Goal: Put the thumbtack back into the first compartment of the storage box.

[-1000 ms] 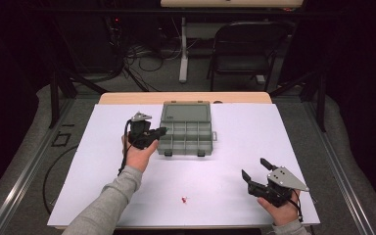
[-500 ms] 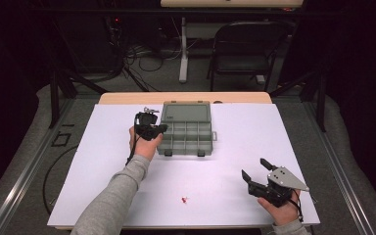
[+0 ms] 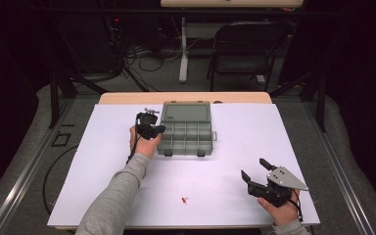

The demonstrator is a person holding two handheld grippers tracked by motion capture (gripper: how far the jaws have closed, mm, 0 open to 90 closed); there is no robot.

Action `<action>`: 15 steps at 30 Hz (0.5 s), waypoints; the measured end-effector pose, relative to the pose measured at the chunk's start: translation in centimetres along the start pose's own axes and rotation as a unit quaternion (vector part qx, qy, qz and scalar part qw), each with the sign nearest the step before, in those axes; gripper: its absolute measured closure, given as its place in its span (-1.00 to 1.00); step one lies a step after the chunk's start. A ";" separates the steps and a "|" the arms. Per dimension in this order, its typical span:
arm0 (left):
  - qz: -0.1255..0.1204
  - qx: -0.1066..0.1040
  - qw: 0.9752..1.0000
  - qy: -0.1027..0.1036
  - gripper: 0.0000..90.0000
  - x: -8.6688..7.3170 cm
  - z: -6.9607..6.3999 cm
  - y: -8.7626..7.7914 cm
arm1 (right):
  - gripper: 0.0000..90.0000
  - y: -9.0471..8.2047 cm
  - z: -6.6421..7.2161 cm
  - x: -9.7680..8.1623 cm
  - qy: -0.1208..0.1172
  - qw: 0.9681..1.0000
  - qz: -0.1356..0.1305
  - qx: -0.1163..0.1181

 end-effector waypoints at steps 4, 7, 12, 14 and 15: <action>-0.001 0.003 1.000 0.003 0.99 0.0 -0.1 0.1 | -0.48 0.0 0.0 0.0 0.000 1.000 0.000 -0.001; -0.005 0.002 1.000 0.004 0.93 0.1 -0.2 0.0 | -0.48 0.0 0.0 0.0 0.000 1.000 -0.001 0.000; -0.043 -0.003 0.999 0.008 0.42 1.0 -0.6 -0.9 | -0.48 0.0 -0.1 0.0 0.000 1.000 -0.001 -0.001; -0.062 -0.006 0.998 0.018 0.27 1.4 -1.0 -1.5 | -0.48 0.0 -0.1 0.0 0.000 1.000 -0.001 -0.002; -0.068 -0.008 0.997 0.027 0.20 1.5 -1.2 -1.8 | -0.48 0.0 -0.1 0.0 0.001 1.000 -0.001 -0.002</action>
Point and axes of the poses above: each handheld gripper's, and its own axes: y roughly forward along the jaws, x roughly out of its top, z roughly to its left, the point moved 9 cm from there along y, roughly forward along the jaws, and after that the axes turned 11 degrees about y, right-handed, at the moved point
